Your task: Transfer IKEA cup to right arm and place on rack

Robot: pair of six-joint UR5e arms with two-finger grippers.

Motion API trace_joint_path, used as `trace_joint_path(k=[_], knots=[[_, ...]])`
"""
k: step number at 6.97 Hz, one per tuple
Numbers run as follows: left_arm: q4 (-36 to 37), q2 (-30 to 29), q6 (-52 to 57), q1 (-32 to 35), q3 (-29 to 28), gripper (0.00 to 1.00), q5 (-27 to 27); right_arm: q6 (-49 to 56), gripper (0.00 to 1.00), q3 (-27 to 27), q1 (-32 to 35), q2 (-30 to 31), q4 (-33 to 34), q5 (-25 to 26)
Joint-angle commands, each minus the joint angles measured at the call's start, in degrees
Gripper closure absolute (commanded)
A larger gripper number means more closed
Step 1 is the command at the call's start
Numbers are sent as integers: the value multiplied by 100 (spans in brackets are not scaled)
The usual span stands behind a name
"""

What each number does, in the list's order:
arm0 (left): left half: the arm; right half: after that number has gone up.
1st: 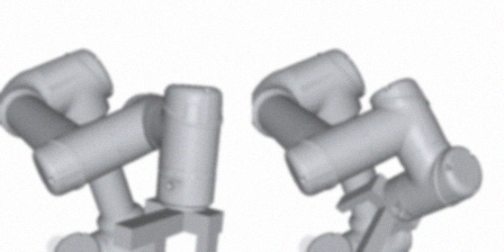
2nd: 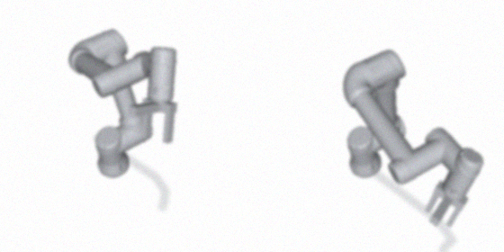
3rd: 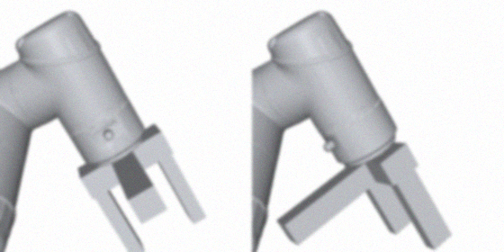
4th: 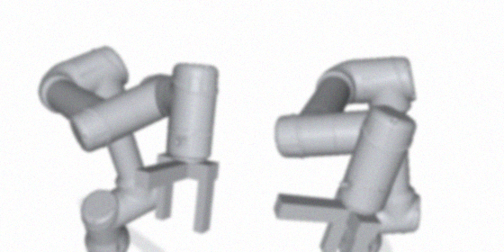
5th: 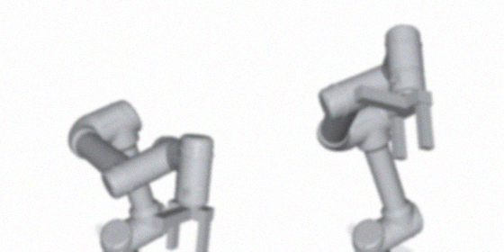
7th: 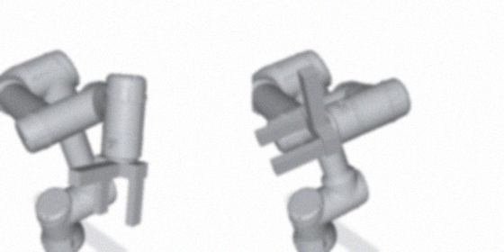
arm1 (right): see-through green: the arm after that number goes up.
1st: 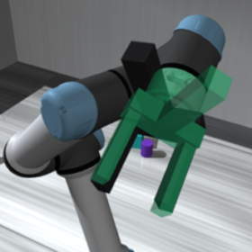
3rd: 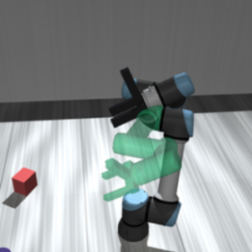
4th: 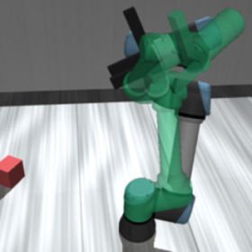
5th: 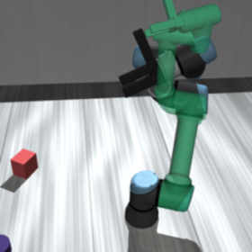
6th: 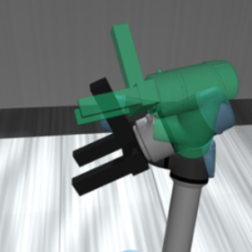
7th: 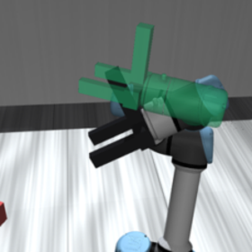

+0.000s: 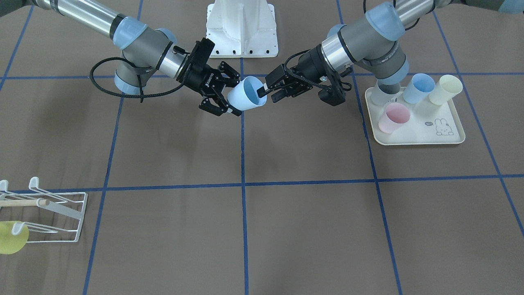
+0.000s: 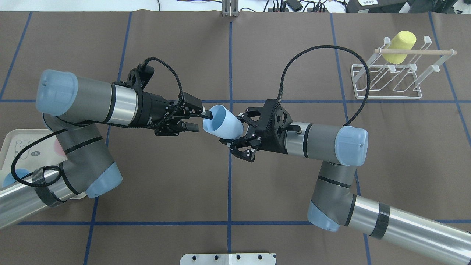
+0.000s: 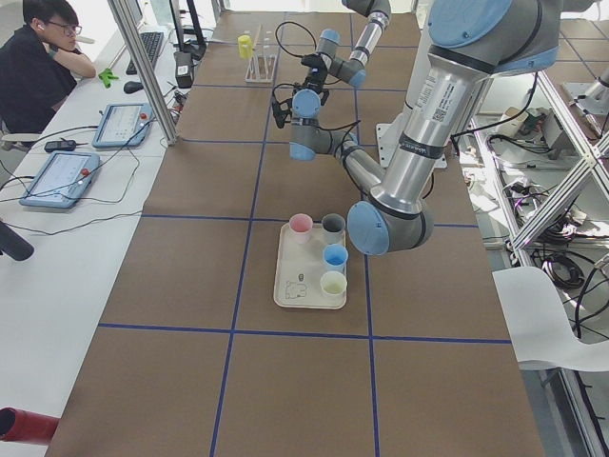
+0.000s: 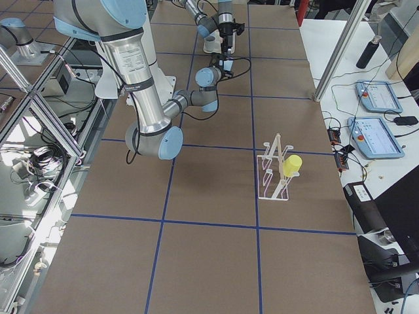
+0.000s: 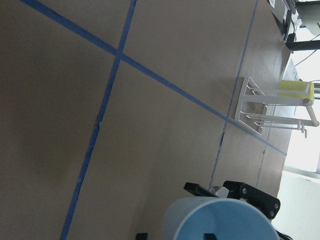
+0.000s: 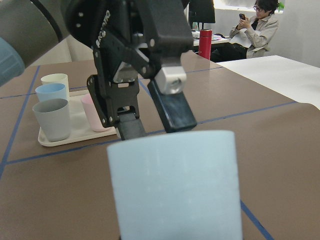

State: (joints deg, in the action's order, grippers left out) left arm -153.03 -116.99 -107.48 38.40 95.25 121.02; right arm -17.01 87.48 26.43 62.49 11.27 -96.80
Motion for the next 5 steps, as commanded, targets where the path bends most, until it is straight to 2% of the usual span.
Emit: trace_joint_path(k=[1,2,3,4,5], knots=[[245,202,417,587,28,0,525,23,61,6,151,52,94,-15],[647,256,951,660,54,0,536,75,63,-46,300,96,234,-50],[1339,300,1774,765,159,0,545,415,70,-3,493,149,670,-102],[2425,448,2766,896,578,0,537,792,78,23,660,210,1014,-111],[3610,763,3959,1115,1226,0,528,1266,79,67,880,272,1453,-181]])
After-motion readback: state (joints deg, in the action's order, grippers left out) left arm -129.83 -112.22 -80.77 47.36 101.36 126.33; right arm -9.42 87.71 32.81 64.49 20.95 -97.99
